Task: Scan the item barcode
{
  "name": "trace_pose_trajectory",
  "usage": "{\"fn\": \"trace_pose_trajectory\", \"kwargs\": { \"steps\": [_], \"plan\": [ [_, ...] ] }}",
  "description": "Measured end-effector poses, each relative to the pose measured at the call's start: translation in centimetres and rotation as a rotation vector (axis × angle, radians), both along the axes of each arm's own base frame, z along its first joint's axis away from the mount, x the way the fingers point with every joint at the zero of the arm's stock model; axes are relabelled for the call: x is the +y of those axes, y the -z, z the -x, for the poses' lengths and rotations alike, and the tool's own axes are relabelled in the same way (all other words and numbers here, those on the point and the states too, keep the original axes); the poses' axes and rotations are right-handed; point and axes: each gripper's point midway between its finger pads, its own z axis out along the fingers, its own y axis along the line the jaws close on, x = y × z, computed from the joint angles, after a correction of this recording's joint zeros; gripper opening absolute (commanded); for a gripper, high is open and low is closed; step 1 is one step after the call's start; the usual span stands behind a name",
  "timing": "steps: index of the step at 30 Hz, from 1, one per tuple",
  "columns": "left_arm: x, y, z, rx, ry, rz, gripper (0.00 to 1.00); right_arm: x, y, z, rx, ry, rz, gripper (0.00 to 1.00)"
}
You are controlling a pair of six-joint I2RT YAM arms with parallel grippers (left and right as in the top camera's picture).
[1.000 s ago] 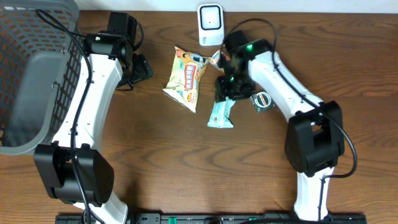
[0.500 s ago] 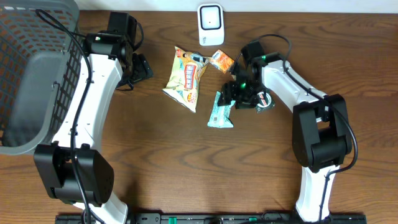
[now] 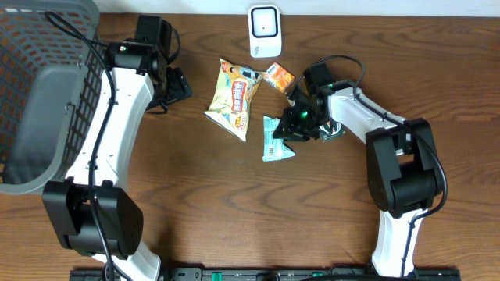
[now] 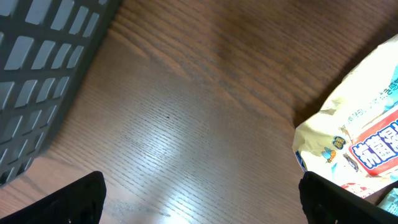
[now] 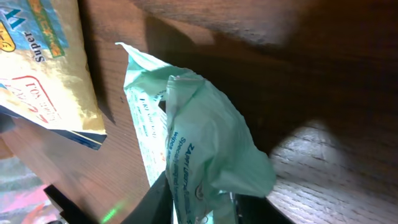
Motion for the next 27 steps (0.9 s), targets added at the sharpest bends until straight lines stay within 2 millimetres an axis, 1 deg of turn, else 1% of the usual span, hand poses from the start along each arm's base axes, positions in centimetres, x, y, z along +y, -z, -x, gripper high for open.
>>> {"fn": "trace_pose_trajectory", "kwargs": {
  "steps": [6,8,11,12,15,18,19,20,21,22,23,24,25,26,27],
  "plan": [
    [0.0,0.0,0.0,0.000,0.000,0.000,0.98,0.3,-1.0,-0.2,0.015,0.002,-0.068,0.01],
    [0.0,0.0,0.0,0.000,0.000,0.000,0.98,0.9,-1.7,-0.4,0.009,-0.010,-0.112,0.01],
    [0.0,0.0,0.0,0.000,0.000,0.000,0.98,2.3,-3.7,-0.9,-0.025,-0.054,-0.226,0.01],
    [0.0,0.0,0.0,0.000,0.000,0.000,0.98,2.9,-4.7,-0.8,-0.037,-0.079,-0.285,0.01],
    [0.0,0.0,0.0,0.000,0.000,0.000,0.98,3.1,-6.7,-0.8,-0.070,-0.100,-0.346,0.01],
    [0.0,0.0,0.0,0.000,0.000,0.000,0.98,2.8,-10.3,-1.2,-0.162,-0.119,-0.384,0.02],
    [0.0,0.0,0.0,0.000,0.000,0.000,0.98,2.6,-12.0,-1.2,-0.206,-0.125,-0.382,0.02],
    [0.0,0.0,0.0,-0.001,0.000,0.000,0.98,2.5,-12.7,-1.2,-0.223,-0.126,-0.371,0.02],
    [0.0,0.0,0.0,0.000,0.000,0.000,0.97,2.0,-13.8,-1.1,-0.260,-0.124,-0.329,0.03],
    [0.0,0.0,0.0,0.000,0.000,0.000,0.98,1.7,-13.7,-1.0,-0.260,-0.120,-0.299,0.09],
    [0.0,0.0,0.0,0.000,0.000,0.000,0.98,1.0,-13.0,-0.8,-0.244,-0.108,-0.232,0.32],
    [0.0,0.0,0.0,0.000,0.000,0.000,0.98,0.5,-12.2,-0.7,-0.235,-0.102,-0.182,0.49],
    [0.0,0.0,0.0,0.000,0.000,0.000,0.98,0.1,-11.4,-0.7,-0.230,-0.099,-0.141,0.55],
    [0.0,0.0,0.0,0.000,0.000,0.000,0.98,-0.3,-10.2,-0.7,-0.220,-0.094,-0.081,0.58],
    [0.0,0.0,0.0,0.000,0.000,0.000,0.98,-0.6,-9.3,-0.7,-0.209,-0.083,-0.032,0.59]
  ]
}}
